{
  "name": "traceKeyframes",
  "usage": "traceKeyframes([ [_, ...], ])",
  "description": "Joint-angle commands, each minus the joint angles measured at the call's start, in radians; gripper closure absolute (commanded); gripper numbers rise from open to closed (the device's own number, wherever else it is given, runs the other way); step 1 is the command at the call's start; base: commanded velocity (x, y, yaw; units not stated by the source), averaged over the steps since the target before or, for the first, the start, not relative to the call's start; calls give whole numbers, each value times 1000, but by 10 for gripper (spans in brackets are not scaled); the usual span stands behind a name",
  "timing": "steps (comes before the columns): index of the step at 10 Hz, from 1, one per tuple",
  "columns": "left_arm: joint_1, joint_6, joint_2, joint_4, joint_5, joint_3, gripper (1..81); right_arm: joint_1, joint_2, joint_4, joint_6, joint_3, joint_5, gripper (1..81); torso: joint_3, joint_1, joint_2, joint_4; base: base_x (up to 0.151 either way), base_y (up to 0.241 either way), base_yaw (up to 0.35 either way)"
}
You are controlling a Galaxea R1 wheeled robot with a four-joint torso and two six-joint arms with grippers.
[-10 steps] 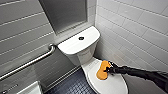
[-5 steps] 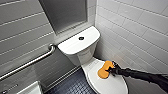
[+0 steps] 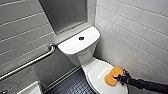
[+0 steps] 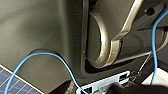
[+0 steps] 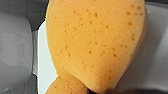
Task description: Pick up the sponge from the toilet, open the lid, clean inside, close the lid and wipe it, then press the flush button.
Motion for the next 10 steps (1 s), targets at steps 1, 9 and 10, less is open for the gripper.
traceKeyframes([
  [1, 35, 2, 3, 6, 90, 10, 10, -17, -159, 29, 8, 126, 20, 811, 0, 0, 0, 0, 0, 0, 0],
  [9, 23, 5, 0, 9, 91, 6, 10, -533, -332, 14, -8, 209, 331, 811, 0, 0, -1, 0, 0, 0, 0],
  [10, 21, 5, 0, 9, 91, 6, 10, -576, -352, -2, -12, 240, 334, 811, 0, 0, -1, 0, 0, 0, 0],
])
